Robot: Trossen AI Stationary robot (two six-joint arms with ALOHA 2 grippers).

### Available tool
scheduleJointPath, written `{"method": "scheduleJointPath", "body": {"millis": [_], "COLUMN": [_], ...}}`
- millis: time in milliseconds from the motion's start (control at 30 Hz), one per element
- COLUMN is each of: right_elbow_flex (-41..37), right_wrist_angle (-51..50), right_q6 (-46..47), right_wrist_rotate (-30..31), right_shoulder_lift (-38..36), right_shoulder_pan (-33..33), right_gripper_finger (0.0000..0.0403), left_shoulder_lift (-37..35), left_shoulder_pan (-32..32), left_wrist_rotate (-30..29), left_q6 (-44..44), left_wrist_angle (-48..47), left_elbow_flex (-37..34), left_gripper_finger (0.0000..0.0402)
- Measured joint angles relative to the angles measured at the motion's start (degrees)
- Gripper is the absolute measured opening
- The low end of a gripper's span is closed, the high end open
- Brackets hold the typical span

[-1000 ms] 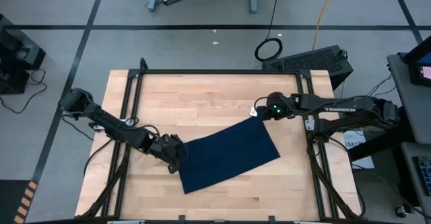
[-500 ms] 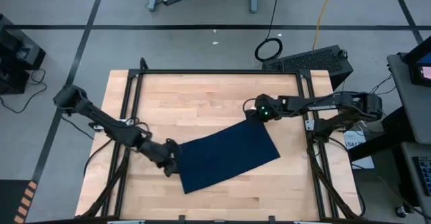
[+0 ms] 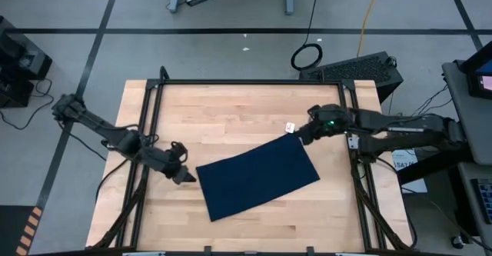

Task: Roll towel
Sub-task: Roll the dark blue towel

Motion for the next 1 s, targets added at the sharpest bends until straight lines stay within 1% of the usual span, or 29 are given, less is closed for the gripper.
{"method": "scheduleJointPath", "body": {"millis": [133,267,333,400,433,500,633,700,800,1000], "right_elbow_flex": [-0.01,-0.04,0.0,-0.04,-0.04,-0.02,-0.02,-0.04,-0.04,-0.04], "right_wrist_angle": [-6.93,-14.63,-16.68,-19.27,-18.85,-19.38,-18.26,-16.38,-14.19,-8.91], "right_q6": [2.22,2.78,3.54,4.08,4.43,5.99,10.05,12.39,15.39,23.03], "right_wrist_rotate": [0.04,0.05,0.1,0.07,0.12,0.16,0.23,0.35,0.42,4.92], "right_shoulder_lift": [-3.71,-4.58,-4.57,-4.0,-3.4,-2.56,0.55,2.76,6.63,17.14], "right_shoulder_pan": [3.11,5.11,5.94,6.49,6.86,7.73,10.06,11.46,13.65,18.41], "right_gripper_finger": [0.0011,0.0011,0.0011,0.0011,0.0011,0.0011,0.0011,0.0011,0.0011,0.0011], "left_shoulder_lift": [3.56,10.11,14.24,18.64,20.89,25.9,34.29,37.34,41.46,43.38], "left_shoulder_pan": [2.95,3.8,3.88,3.88,3.76,3.7,3.88,4.16,4.76,6.56], "left_wrist_rotate": [-0.06,-0.05,1.78,4.82,5.65,6.64,6.62,6.62,6.59,5.16], "left_q6": [4.54,6.9,6.87,7.24,7.82,9.11,10.3,11.1,14.59,28.56], "left_wrist_angle": [3.13,4.85,6.24,10.81,12.44,19.38,24.31,22.88,24.35,21.52], "left_elbow_flex": [0.09,0.07,-0.02,0.07,0.03,0.06,0.05,0.0,0.19,0.4], "left_gripper_finger": [0.0131,0.0132,0.0132,0.0132,0.0132,0.0132,0.0132,0.0132,0.0131,0.0131]}}
